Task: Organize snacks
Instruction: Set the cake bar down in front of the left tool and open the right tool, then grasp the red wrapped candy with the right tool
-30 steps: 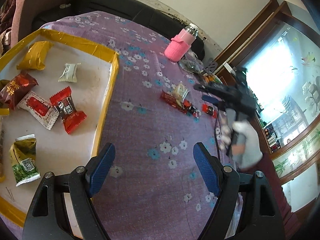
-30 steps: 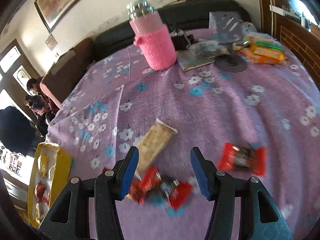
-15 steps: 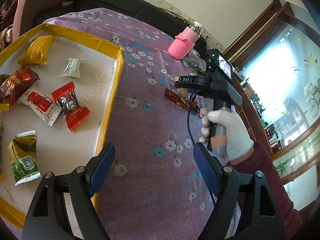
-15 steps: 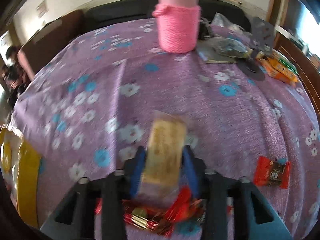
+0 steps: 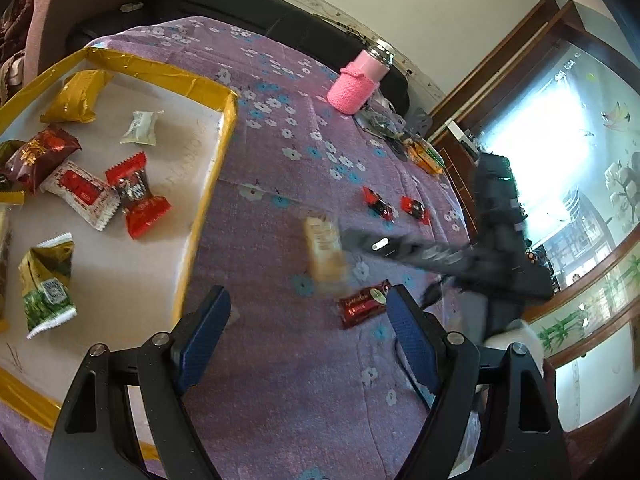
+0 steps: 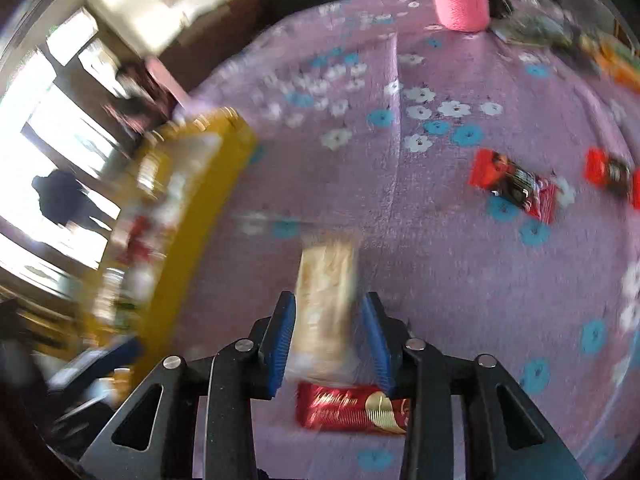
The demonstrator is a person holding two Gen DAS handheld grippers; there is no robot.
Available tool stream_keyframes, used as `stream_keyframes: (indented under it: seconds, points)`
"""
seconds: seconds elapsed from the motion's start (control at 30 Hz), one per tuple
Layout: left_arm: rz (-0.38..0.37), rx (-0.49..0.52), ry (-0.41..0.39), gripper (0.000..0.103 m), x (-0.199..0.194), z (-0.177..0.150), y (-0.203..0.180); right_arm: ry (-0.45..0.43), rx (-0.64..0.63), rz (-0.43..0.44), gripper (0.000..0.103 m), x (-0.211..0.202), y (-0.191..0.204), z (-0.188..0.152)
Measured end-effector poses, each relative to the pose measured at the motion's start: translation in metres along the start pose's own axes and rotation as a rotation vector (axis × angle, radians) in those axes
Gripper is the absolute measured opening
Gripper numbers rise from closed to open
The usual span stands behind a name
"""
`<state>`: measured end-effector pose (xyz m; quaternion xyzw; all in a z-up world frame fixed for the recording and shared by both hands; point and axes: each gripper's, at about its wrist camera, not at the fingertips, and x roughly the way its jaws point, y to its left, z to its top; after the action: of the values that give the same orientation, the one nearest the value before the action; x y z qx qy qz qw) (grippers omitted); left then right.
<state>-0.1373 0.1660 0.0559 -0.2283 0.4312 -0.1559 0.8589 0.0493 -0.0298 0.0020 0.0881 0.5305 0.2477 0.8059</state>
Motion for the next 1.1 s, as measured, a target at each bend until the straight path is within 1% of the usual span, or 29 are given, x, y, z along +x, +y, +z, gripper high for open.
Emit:
stream_keyframes:
  seconds: [0.03,0.07,0.1,0.17,0.23,0.33,0.4,0.5,0.6,0.67,0.8,0.9,0.97,1.03,1.07,1.1]
  points:
    - [0.000,0.006,0.004,0.081,0.001,-0.001,-0.002,-0.052,0.017,-0.004,0.044,-0.014,-0.009,0.000]
    - [0.000,0.014,0.010,0.081,0.002,-0.003,-0.005,-0.107,0.029,-0.024,0.048,-0.026,-0.018,0.002]
    - [0.000,0.022,0.015,0.081,0.004,-0.004,-0.007,-0.164,0.049,-0.051,0.054,-0.039,-0.030,0.003]
    - [0.005,0.034,0.023,0.081,0.006,-0.006,-0.011,-0.236,0.109,-0.090,0.056,-0.054,-0.055,0.007]
    - [0.008,0.039,0.028,0.081,0.009,-0.008,-0.014,-0.272,0.177,-0.114,0.056,-0.059,-0.082,0.012]
    - [0.014,0.053,0.036,0.081,0.015,-0.008,-0.017,-0.283,0.205,-0.125,0.056,-0.052,-0.101,0.017]
    - [0.020,0.068,0.049,0.081,0.019,-0.009,-0.019,-0.281,0.196,-0.121,0.058,-0.040,-0.100,0.019]
    - [0.045,0.095,0.051,0.080,0.023,-0.010,-0.022,-0.267,0.143,-0.136,0.060,-0.026,-0.097,0.027]
    - [0.059,0.103,0.048,0.080,0.025,-0.009,-0.023,-0.267,0.097,-0.164,0.065,-0.015,-0.093,0.041]
    - [0.065,0.107,0.047,0.080,0.026,-0.010,-0.024,-0.258,0.078,-0.174,0.065,-0.009,-0.093,0.046]
    - [0.091,0.132,0.051,0.080,0.031,-0.011,-0.029,-0.234,0.018,-0.183,0.066,0.002,-0.086,0.046]
    - [0.136,0.180,0.047,0.080,0.034,-0.014,-0.038,-0.220,-0.063,-0.239,0.067,0.009,-0.074,0.041]
    - [0.160,0.208,0.043,0.080,0.035,-0.016,-0.042,-0.212,-0.090,-0.280,0.064,0.012,-0.069,0.041]
    - [0.156,0.209,0.046,0.080,0.036,-0.017,-0.043,-0.207,-0.101,-0.342,0.043,0.015,-0.065,0.040]
    - [0.154,0.201,0.051,0.080,0.036,-0.017,-0.042,-0.210,-0.099,-0.361,0.037,0.014,-0.065,0.039]
    - [0.148,0.191,0.056,0.080,0.036,-0.016,-0.040,-0.212,-0.090,-0.366,0.028,0.014,-0.067,0.039]
